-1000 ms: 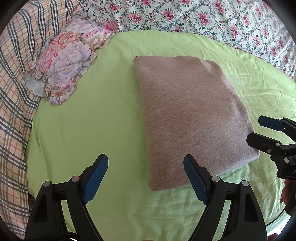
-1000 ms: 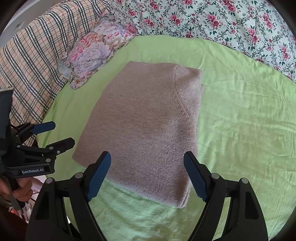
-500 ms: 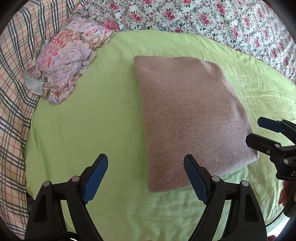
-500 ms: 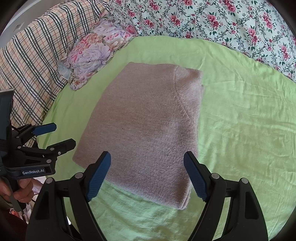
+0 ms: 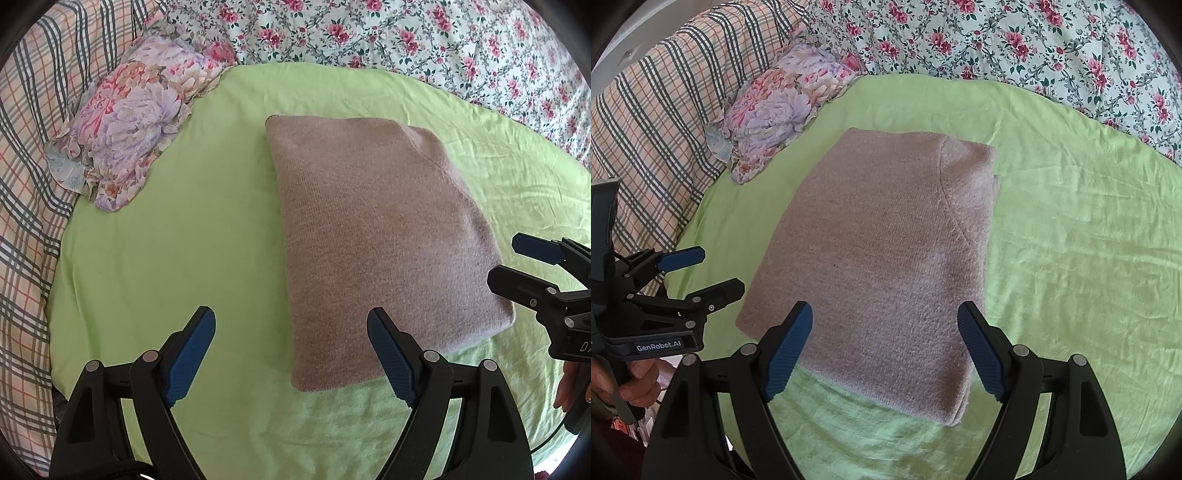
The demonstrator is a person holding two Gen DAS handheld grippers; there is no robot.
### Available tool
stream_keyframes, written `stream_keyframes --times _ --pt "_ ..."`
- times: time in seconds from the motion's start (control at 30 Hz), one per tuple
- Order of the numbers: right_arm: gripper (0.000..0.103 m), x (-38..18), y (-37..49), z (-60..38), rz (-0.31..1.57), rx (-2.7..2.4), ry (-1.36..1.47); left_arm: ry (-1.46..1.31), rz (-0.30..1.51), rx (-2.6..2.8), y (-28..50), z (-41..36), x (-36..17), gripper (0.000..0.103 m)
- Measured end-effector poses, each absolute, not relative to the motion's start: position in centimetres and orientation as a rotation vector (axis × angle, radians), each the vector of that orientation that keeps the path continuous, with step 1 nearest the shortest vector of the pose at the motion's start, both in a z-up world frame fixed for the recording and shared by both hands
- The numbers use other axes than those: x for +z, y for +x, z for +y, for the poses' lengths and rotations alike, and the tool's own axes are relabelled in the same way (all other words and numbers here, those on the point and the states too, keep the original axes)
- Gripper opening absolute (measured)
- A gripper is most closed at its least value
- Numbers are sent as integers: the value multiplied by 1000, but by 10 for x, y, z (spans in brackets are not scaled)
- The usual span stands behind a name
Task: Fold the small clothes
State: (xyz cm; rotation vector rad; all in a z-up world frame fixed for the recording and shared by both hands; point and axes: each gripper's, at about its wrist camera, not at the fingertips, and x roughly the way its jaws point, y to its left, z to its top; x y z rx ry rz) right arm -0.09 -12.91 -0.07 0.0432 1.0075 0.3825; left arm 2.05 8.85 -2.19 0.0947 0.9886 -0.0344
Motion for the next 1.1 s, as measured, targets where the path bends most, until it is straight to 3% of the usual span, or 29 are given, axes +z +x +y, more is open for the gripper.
stream_keyframes --times 1.1 --pt "81 -2 3 -127 1005 372 54 99 982 -46 24 86 -21 85"
